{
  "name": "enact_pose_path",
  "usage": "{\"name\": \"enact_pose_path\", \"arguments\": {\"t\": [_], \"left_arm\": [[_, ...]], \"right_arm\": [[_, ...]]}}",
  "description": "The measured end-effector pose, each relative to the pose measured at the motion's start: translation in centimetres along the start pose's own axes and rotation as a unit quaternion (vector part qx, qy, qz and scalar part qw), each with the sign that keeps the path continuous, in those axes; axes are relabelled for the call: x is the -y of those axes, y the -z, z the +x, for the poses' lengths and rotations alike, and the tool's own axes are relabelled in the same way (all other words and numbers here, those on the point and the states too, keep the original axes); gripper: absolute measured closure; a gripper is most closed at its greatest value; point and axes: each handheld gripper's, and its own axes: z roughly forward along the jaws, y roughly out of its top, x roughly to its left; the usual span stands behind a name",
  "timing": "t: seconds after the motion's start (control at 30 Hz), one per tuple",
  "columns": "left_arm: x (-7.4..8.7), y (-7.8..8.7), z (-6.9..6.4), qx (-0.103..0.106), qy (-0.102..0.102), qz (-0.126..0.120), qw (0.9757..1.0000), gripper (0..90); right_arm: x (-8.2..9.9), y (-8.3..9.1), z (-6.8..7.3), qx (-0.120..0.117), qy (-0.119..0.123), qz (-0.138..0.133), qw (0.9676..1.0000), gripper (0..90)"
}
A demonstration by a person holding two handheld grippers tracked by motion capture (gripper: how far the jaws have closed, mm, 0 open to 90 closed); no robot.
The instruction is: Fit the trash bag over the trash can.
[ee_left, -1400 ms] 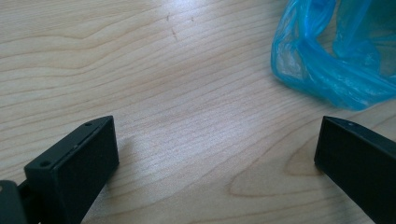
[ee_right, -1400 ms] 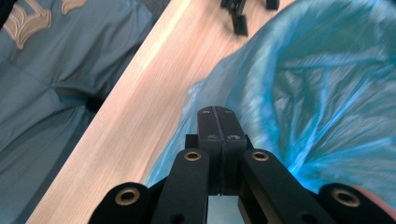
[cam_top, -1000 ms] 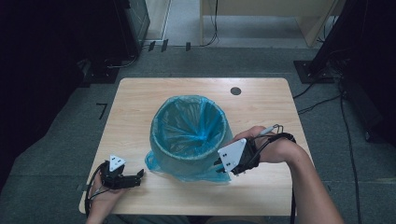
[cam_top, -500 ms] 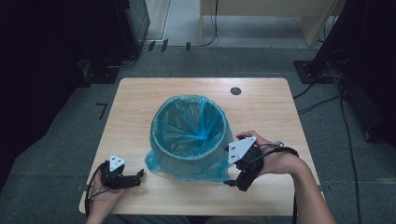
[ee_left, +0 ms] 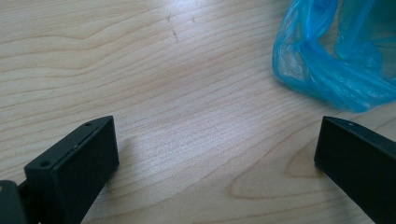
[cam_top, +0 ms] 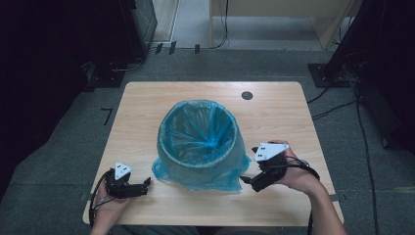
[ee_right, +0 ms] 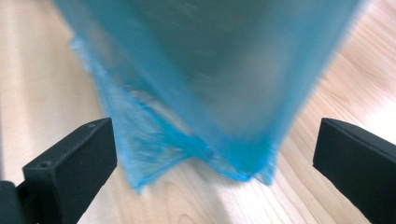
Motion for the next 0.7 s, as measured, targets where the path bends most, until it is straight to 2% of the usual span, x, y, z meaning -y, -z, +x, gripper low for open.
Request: {"name": "enact_pose_path", "arguments": {"t": [0.13,0.23,0.3,0.4,0.47,0.67,0.7], "left_arm": [[0.0,0.0,0.0,0.0,0.0,0.0,1.0,0.0],[0.0,0.0,0.0,0.0,0.0,0.0,1.0,0.0],[0.0,0.0,0.0,0.0,0.0,0.0,1.0,0.0],[0.0,0.0,0.0,0.0,0.0,0.0,1.0,0.0],[0.0,0.0,0.0,0.0,0.0,0.0,1.0,0.0],[0.0,0.0,0.0,0.0,0.0,0.0,1.0,0.0],[0.0,0.0,0.0,0.0,0.0,0.0,1.0,0.0]], "right_arm": [[1.2,-0.1,-0.7,0.042,-0.035,-0.004,0.9985,0.0],[2.0,-0.2,-1.3,0.074,-0.059,-0.004,0.9955,0.0],[2.6,-0.2,-1.6,0.096,-0.079,-0.002,0.9922,0.0],[3.5,-0.2,-2.1,0.125,-0.107,-0.003,0.9864,0.0],[4.2,-0.1,-2.4,0.144,-0.129,-0.003,0.9811,0.0],[6.6,0.2,-3.3,0.181,-0.178,-0.002,0.9673,0.0],[6.9,0.2,-3.4,0.188,-0.188,0.003,0.9641,0.0]]}}
